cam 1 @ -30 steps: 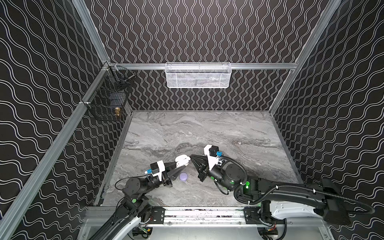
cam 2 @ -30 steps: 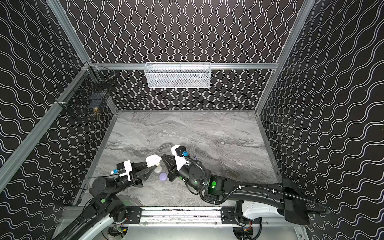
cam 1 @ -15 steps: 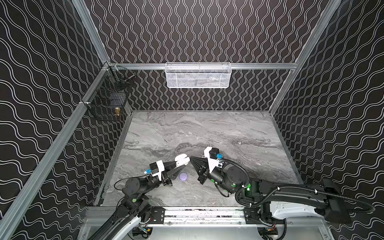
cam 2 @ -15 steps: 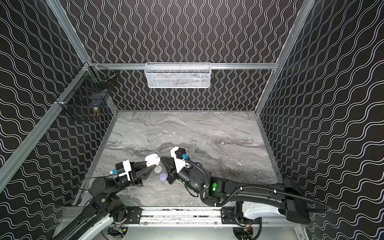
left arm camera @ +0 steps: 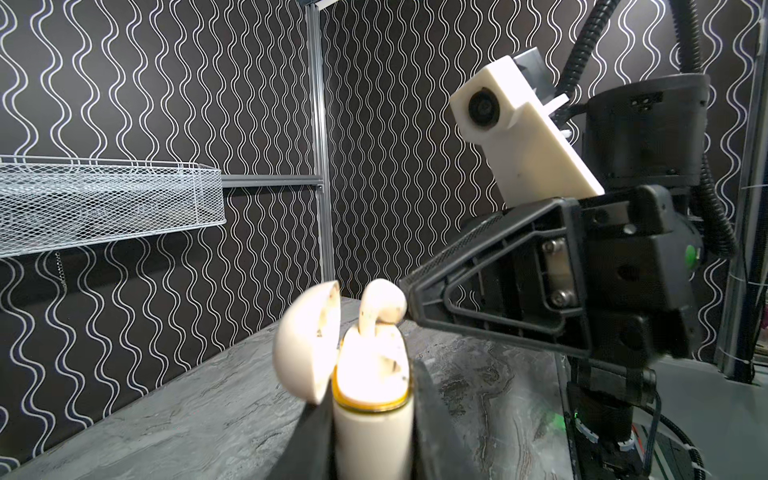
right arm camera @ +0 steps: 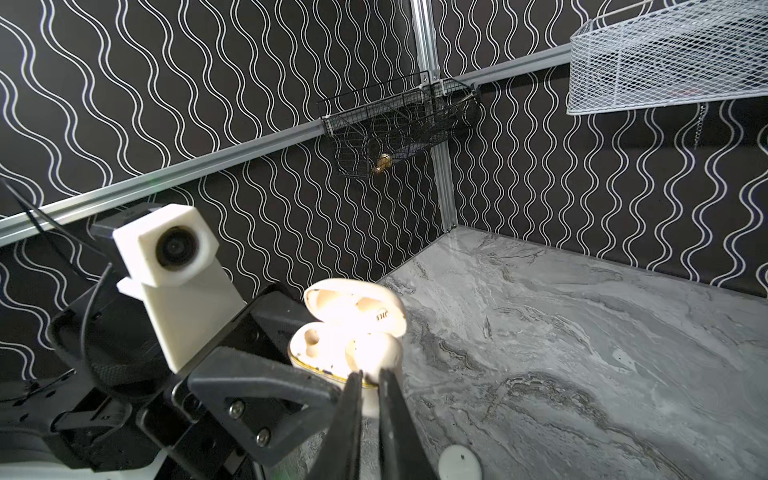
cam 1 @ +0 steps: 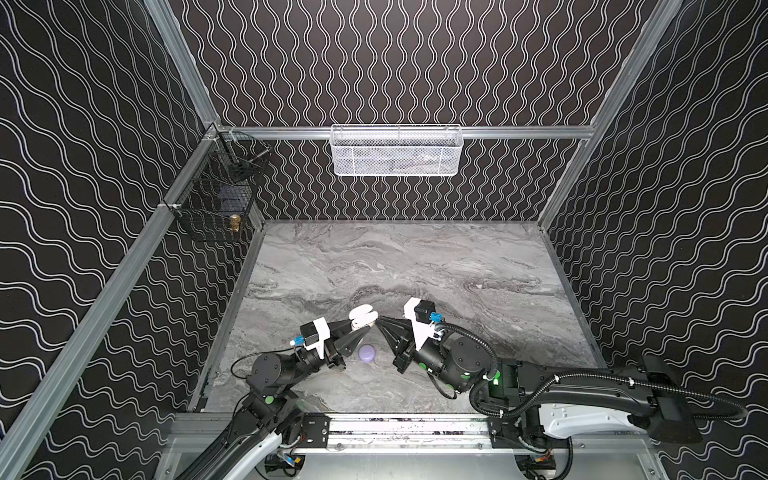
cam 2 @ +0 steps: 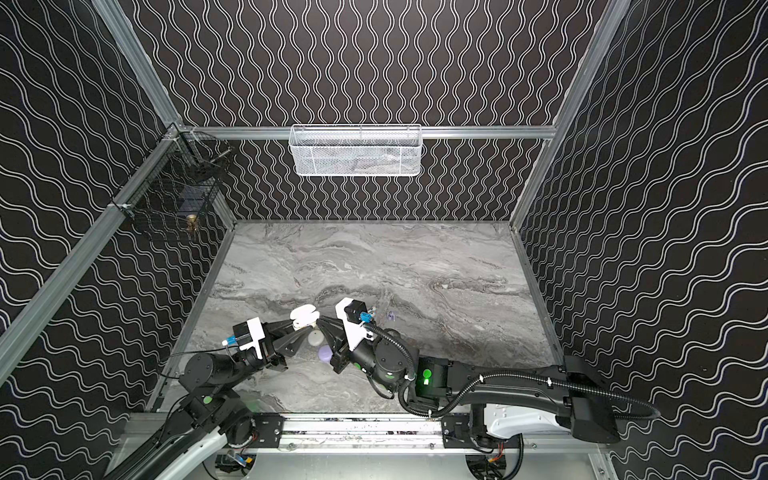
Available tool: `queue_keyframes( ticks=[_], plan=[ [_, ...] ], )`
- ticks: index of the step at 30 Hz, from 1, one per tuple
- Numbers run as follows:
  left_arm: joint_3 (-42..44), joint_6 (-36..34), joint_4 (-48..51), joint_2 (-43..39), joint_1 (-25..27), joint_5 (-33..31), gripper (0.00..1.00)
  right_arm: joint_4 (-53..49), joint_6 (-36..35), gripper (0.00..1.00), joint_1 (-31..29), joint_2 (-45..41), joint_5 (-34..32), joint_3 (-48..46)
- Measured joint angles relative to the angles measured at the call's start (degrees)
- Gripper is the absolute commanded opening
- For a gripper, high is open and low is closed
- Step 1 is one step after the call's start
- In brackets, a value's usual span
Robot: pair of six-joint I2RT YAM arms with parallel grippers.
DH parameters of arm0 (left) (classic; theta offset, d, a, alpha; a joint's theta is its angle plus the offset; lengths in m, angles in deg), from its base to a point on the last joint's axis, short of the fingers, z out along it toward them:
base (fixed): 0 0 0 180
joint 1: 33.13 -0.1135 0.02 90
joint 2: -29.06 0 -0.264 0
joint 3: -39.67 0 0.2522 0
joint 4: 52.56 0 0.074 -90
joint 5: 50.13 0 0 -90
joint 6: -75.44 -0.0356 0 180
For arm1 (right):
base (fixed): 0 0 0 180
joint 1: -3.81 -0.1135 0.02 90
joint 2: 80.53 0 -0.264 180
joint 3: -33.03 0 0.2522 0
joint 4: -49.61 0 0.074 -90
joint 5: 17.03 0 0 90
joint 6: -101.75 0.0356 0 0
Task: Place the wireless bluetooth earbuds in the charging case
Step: 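Open the right gripper and release the earbud in the case, then move the right gripper back over the remaining loose earbuds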
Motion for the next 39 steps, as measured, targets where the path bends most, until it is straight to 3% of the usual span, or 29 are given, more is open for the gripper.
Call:
queue_keyframes(
  ticks=[21,27,32,35,39],
  plan=[
    [0.1,-0.2,0.9,0.0,0.0,0.8,0.00,-0.9,-1.2,0.15,-0.1,1.3,1.7,2.4],
    [0.1,-0.2,0.9,0.0,0.0,0.9,0.00,-0.7,-1.2,0.16,-0.1,-6.2,-0.7,-1.0],
    [0.5,-0.4,0.9,0.1,0.0,1.1,0.00,-2.2,-0.6,0.18,0.7,-6.6,-6.3,-1.1],
    [0.8,-0.6,0.7,0.1,0.0,1.4,0.00,-6.6,2.2,0.20,5.1,-4.7,-9.2,0.7],
    [0.9,-0.9,1.2,-0.1,0.0,0.6,0.00,-14.1,10.5,0.28,19.3,-0.7,-5.4,2.8]
  ],
)
